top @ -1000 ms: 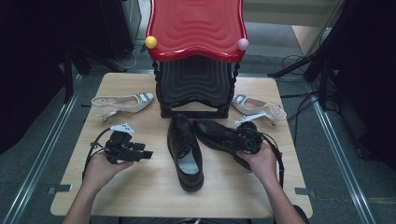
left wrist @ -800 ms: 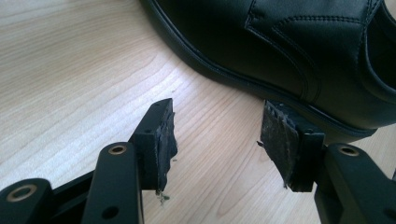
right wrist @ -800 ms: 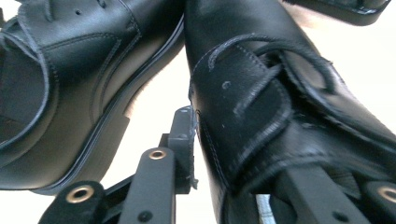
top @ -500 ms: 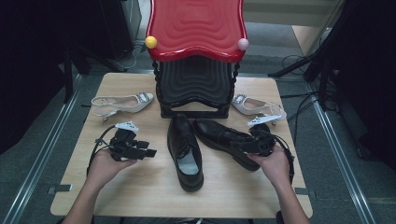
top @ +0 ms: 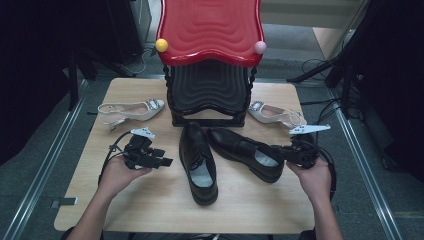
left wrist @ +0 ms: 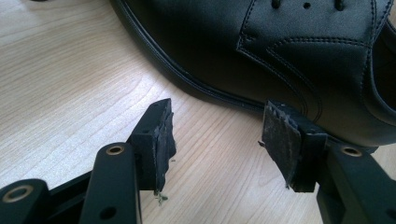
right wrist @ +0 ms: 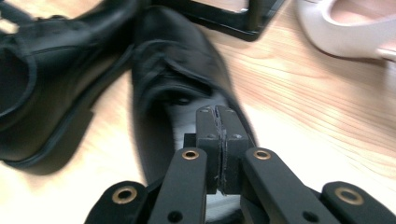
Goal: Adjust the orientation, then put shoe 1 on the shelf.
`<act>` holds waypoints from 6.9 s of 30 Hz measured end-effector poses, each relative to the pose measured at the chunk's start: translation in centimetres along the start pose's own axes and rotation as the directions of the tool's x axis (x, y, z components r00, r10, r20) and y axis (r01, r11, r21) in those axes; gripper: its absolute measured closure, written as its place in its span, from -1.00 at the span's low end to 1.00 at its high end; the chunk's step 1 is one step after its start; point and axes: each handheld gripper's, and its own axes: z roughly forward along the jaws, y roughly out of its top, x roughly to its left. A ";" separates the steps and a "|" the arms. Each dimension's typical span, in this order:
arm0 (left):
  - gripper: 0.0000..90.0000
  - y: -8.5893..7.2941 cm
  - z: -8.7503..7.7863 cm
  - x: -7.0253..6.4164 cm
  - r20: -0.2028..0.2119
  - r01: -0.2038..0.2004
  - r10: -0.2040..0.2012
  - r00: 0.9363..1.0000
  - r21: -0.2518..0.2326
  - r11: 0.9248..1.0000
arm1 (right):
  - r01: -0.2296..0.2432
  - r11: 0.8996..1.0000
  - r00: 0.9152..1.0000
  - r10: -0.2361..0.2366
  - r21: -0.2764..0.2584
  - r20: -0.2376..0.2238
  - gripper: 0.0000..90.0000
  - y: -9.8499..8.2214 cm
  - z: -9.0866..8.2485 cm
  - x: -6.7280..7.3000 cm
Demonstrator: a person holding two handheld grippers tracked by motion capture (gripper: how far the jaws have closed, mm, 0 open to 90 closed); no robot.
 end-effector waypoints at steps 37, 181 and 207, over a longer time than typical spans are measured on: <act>-0.02 0.8 1.0 0.1 0.012 -0.005 0.005 1.000 0.013 1.000 | -0.011 0.996 1.000 0.010 0.083 0.016 1.00 -2.0 1.7 -0.6; -0.01 1.6 1.1 -1.3 0.048 0.010 -0.010 0.999 0.000 1.000 | 0.021 0.995 0.976 0.001 0.100 -0.217 0.47 0.8 5.1 8.6; -0.01 2.5 0.7 -0.4 0.041 0.004 -0.003 0.999 -0.020 1.000 | 0.034 0.968 0.993 -0.005 0.251 -0.114 0.40 1.9 10.0 10.8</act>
